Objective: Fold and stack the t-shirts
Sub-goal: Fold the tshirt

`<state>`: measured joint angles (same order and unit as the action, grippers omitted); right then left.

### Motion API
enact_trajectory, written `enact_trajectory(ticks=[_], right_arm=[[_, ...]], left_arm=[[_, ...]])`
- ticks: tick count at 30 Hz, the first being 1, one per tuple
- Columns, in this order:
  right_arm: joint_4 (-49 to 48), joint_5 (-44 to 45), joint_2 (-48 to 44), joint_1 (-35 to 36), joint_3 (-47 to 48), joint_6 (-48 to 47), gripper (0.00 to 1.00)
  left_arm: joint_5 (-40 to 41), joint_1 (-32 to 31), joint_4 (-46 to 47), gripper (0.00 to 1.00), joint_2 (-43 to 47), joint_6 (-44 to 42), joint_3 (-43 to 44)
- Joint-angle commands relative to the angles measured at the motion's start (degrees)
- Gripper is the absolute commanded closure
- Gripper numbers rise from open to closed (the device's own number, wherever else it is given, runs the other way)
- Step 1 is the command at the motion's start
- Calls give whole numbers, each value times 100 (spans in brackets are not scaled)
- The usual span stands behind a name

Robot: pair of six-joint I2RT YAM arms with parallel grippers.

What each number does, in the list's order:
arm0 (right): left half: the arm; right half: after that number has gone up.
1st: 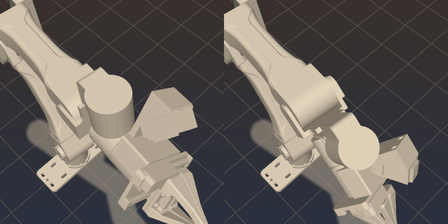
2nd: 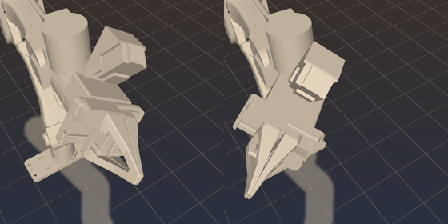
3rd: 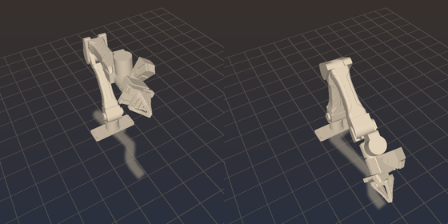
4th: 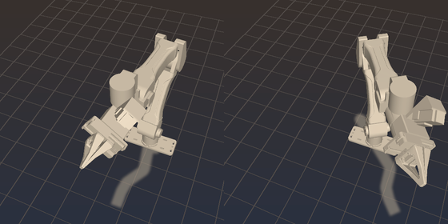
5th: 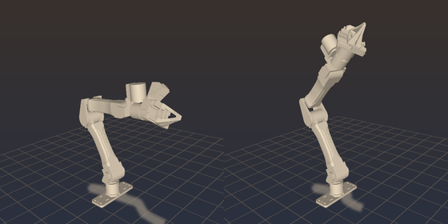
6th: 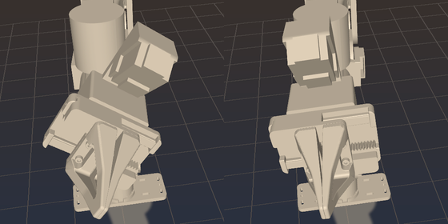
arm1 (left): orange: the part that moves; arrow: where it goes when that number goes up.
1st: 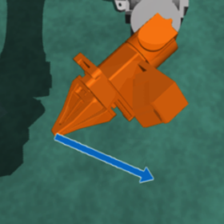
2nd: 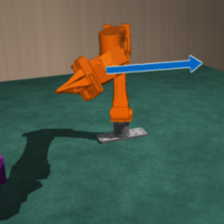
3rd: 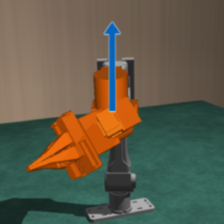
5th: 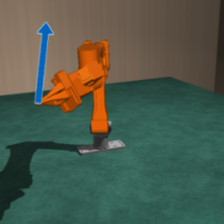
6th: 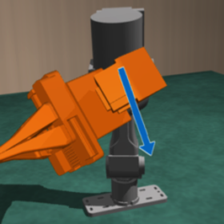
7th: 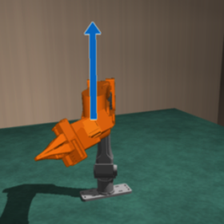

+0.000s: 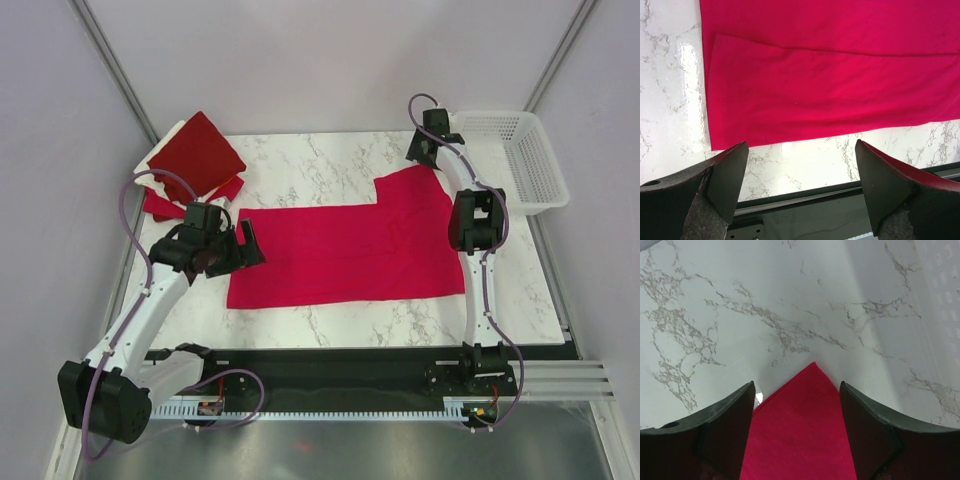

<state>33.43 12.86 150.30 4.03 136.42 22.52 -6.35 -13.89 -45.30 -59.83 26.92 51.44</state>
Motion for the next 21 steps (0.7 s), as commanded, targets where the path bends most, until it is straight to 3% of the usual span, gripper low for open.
enact_trajectory(ticks=[1,4,6,10,11,12,16,21], right_arm=[[-3,410,96,27,96,-55,26],[-12,305,140,36,-115,-38,37],[6,103,114,36,-194,-29,59],[-275,-56,-141,45,-669,-2,82],[-276,-99,-133,45,-661,-20,95],[-267,-152,-167,45,-652,-37,100],[-363,-240,-604,36,-852,-55,100],[-1320,-538,-1844,27,-2249,568,100]], left_arm=[[37,0,83,5,-37,-187,-2],[46,9,74,5,-90,-187,-2],[46,9,83,5,-116,-187,-2],[90,9,74,5,-143,-178,-2],[99,9,82,5,-143,-178,6],[108,27,83,5,-151,-195,6],[378,88,91,5,-353,-213,216],[1232,97,109,7,-1755,-100,1200]])
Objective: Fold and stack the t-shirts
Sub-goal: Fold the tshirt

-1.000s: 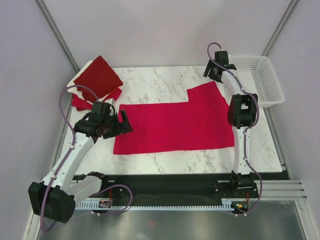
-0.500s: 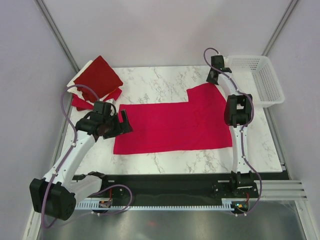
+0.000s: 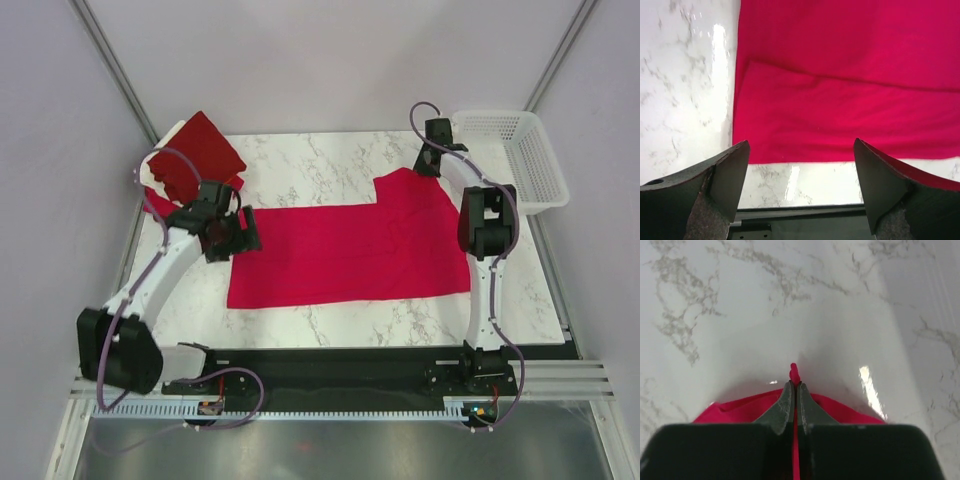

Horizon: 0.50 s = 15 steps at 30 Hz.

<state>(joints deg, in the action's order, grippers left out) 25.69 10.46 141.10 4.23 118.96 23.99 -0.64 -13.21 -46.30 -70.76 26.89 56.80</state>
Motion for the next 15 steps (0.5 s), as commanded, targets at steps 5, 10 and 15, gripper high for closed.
enact_trajectory(ticks=[5,10,15], right_arm=[[-2497,-1167,-1893,51,-2613,1134,100],[-2710,-1353,-1586,52,-2755,1047,100],[-2719,-1555,-1471,-19,-2746,1002,100]], left_arm=[[1127,20,358,14,-2273,517,2053],[1776,-32,973,14,-3600,791,2547],[2393,-50,1352,31,-4339,572,2836]])
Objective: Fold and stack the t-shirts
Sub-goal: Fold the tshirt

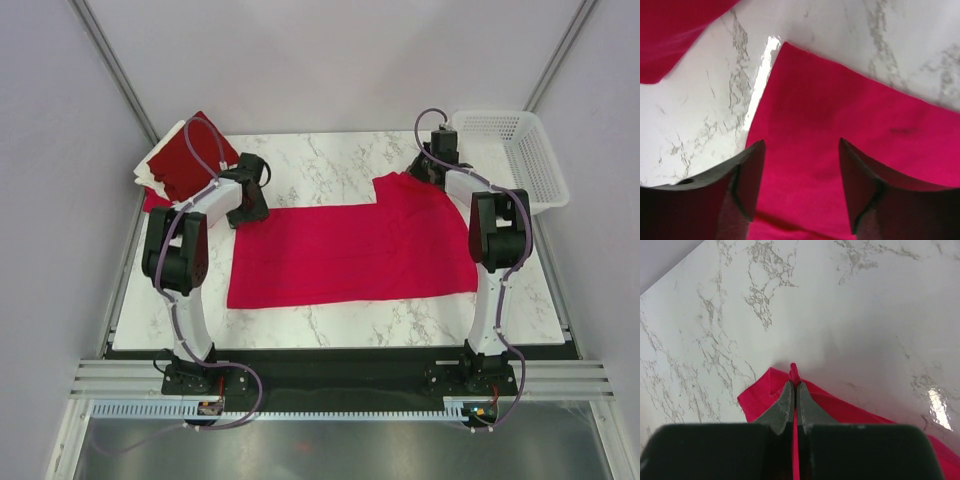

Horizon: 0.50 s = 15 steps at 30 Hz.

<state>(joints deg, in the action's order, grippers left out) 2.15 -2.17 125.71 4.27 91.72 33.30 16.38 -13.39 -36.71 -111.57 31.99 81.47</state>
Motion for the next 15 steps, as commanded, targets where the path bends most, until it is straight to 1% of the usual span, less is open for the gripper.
enact_trajectory(ticks=[1,5,9,15], right_arm=[[-382,-310,76,-40,-32,63,100],[-444,-415,103,-49,-49,98,100],[-461,-450,138,-49,-40,98,100],[-461,-512,182,-58,-14,115,100]], left_arm=[[778,-41,393,35,-356,10,509],[1007,-32,489,36,-585,-131,686],[1200,-15,655,36,-551,-307,704],[1095,12,806,37,-786,-377,896]])
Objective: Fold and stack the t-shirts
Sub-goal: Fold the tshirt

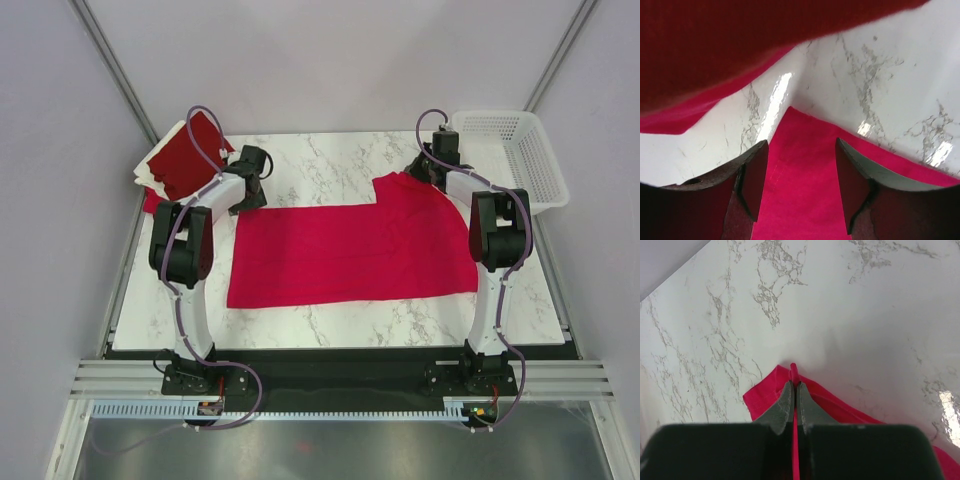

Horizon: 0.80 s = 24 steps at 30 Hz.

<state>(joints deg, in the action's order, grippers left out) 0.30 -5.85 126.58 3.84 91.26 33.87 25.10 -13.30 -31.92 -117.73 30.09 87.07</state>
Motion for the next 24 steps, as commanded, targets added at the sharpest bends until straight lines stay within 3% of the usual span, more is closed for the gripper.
enact_trajectory(ticks=[1,14,18,20,21,24], right_arm=[[-276,-162,103,-14,49,67,100],[-258,-312,200,-14,120,85,100],[-241,-329,235,-14,120,85,100],[-240,-347,235,-23,129,85,100],[-240,-347,226,-23,120,85,100],[-240,-373,226,-32,120,67,100]], left_arm=[[223,3,318,37,-232,-179,372],[170,12,143,49,-540,67,636],[188,12,11,65,-610,164,689],[144,12,2,81,-637,138,733],[101,12,-24,95,-689,103,776],[65,3,-42,98,-707,94,803]])
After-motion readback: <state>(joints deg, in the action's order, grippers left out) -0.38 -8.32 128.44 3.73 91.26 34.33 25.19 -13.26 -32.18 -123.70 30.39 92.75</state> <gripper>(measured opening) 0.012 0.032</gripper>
